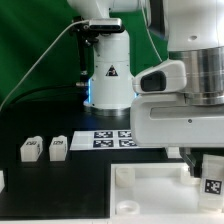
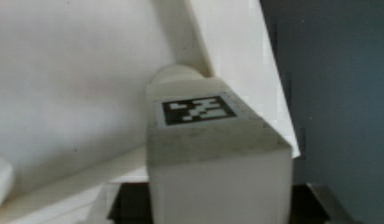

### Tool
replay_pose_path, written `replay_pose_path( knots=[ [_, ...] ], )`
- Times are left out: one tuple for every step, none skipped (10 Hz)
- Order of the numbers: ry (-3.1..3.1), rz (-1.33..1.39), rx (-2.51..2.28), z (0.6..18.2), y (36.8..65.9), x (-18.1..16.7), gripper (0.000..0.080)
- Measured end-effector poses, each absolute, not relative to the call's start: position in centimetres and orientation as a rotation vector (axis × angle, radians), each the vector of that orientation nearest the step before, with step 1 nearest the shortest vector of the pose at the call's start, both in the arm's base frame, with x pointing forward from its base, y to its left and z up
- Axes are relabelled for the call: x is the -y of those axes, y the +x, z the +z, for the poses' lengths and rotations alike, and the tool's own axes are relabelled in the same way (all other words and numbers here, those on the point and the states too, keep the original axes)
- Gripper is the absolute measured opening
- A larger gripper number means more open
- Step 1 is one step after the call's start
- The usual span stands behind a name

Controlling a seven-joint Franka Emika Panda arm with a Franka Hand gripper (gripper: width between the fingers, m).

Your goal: Assemble one leg

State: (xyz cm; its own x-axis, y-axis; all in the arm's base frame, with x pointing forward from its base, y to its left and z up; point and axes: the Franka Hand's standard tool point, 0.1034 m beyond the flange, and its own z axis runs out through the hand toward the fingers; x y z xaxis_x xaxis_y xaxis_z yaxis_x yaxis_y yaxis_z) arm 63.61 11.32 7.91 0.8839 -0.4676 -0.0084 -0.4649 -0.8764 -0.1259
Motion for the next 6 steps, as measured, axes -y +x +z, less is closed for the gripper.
replay_pose_path(
  knots=[
    [-2.865,-0.032,-0.92,7.9,63.6,-11.1,0.0305],
    [-2.748,-0.044,-1.177,7.8,63.5,-10.7,0.0305],
    [-2.625,-0.06,-1.384,7.8,63.2,-10.5,0.0305],
    [-2.47,-0.048,-1.61,7.7,63.0,-10.2,0.0305],
    [-2.317,-0.026,-1.792,7.7,62.8,-10.1,0.0305],
    [-2.186,0.001,-1.941,7.7,62.6,-10.0,0.0307]
  ],
)
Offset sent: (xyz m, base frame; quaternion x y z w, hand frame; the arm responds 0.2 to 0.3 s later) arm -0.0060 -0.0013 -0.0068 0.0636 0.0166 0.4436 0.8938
